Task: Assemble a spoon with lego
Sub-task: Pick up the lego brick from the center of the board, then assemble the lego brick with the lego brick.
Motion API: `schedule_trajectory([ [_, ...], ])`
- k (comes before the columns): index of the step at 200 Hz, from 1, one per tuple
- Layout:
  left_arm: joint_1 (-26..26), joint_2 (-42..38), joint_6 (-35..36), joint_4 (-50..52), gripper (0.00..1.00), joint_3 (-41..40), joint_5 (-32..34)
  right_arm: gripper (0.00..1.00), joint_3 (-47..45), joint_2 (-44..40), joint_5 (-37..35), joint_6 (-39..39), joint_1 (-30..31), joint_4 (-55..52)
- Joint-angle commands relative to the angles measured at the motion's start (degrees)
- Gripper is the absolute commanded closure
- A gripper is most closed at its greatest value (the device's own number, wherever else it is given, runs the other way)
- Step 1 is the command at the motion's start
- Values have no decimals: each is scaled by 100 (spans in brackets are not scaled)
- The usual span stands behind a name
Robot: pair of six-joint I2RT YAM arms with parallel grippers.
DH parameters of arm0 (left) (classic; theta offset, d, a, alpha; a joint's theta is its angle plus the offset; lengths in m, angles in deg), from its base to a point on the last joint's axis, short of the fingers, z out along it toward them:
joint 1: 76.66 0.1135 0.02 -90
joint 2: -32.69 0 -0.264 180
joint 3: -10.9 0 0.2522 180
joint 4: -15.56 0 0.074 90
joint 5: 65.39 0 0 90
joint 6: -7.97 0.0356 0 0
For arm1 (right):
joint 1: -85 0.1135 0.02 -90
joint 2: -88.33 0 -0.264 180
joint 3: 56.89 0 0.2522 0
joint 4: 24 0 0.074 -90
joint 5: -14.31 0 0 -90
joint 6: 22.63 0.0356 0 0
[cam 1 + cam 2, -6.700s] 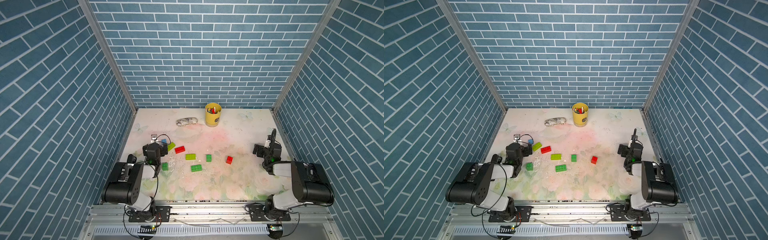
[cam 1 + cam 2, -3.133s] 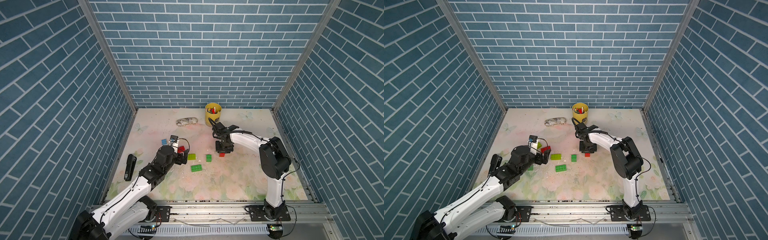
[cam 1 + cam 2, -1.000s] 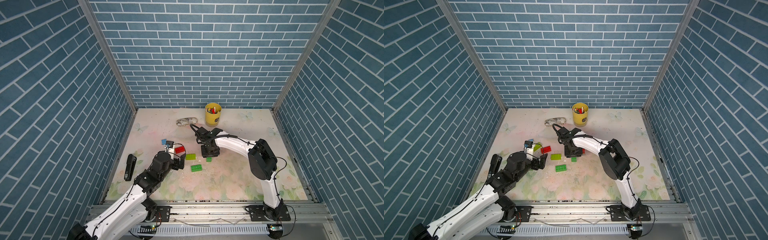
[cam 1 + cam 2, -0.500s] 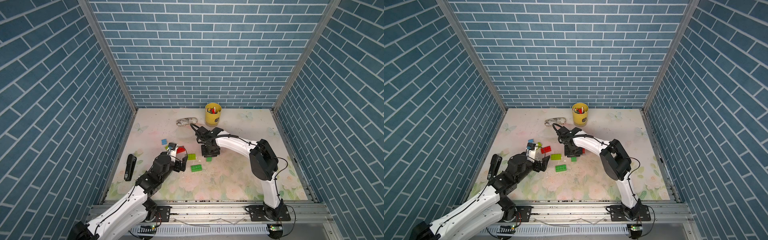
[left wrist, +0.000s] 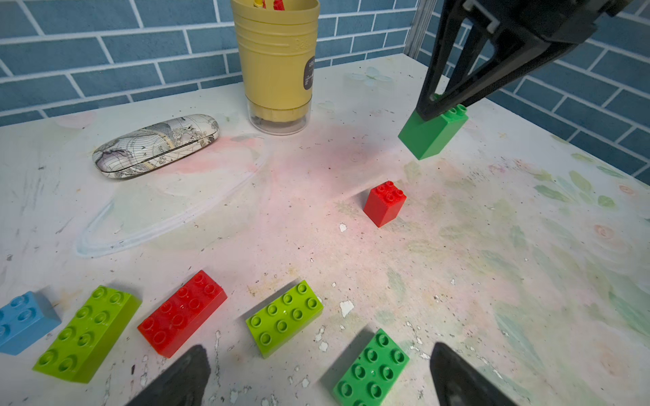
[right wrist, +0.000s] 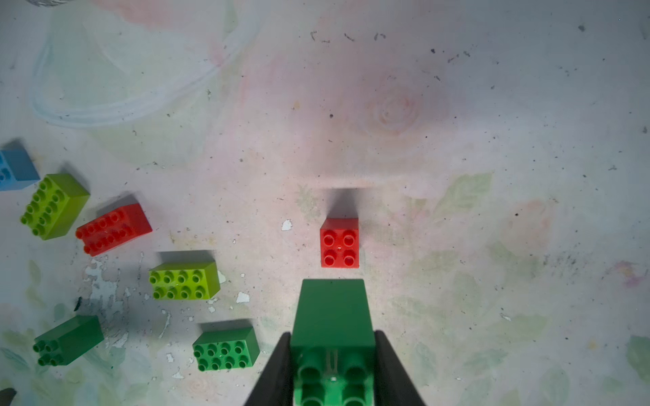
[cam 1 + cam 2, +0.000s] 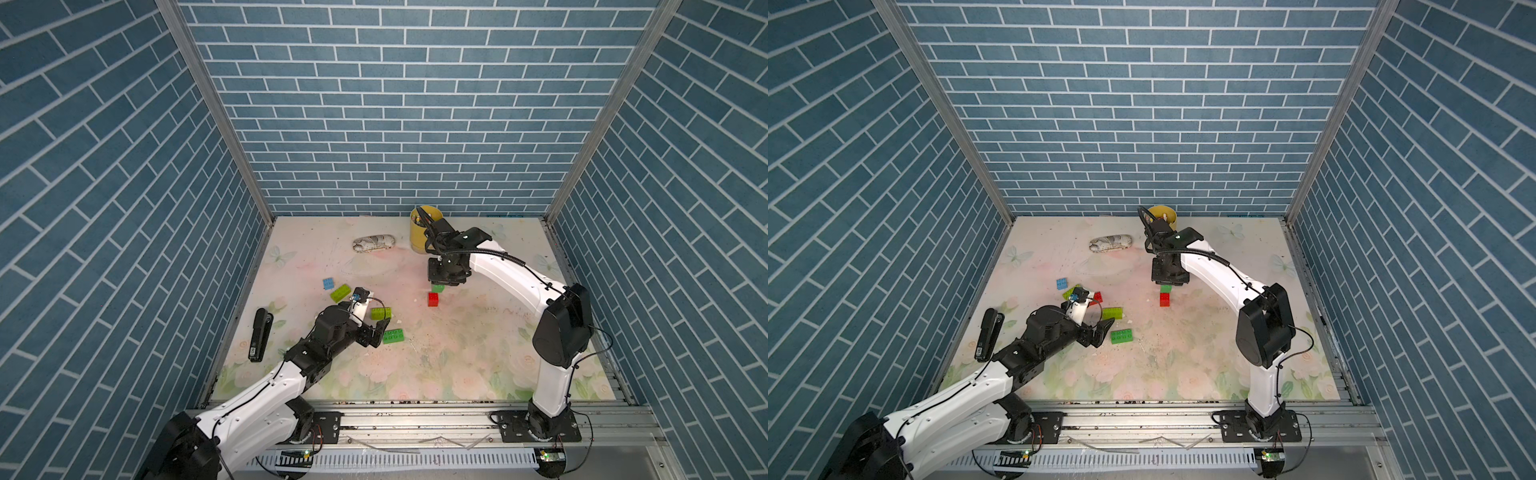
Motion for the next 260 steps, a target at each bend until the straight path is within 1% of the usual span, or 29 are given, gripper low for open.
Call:
schedule_trajectory([
  [1, -42, 32, 102, -215, 1, 163, -206, 74, 105, 238, 15, -256, -19, -196],
  [33, -42, 22, 89, -182, 1, 148, -182, 74, 51, 387, 139, -329, -54, 42],
  [82, -42, 44, 88, -144, 1, 148, -143, 74, 96, 656, 138, -450, -92, 56],
  [260, -51, -1, 81, -31, 1, 124, 100, 75, -178, 965, 237, -224, -171, 230],
])
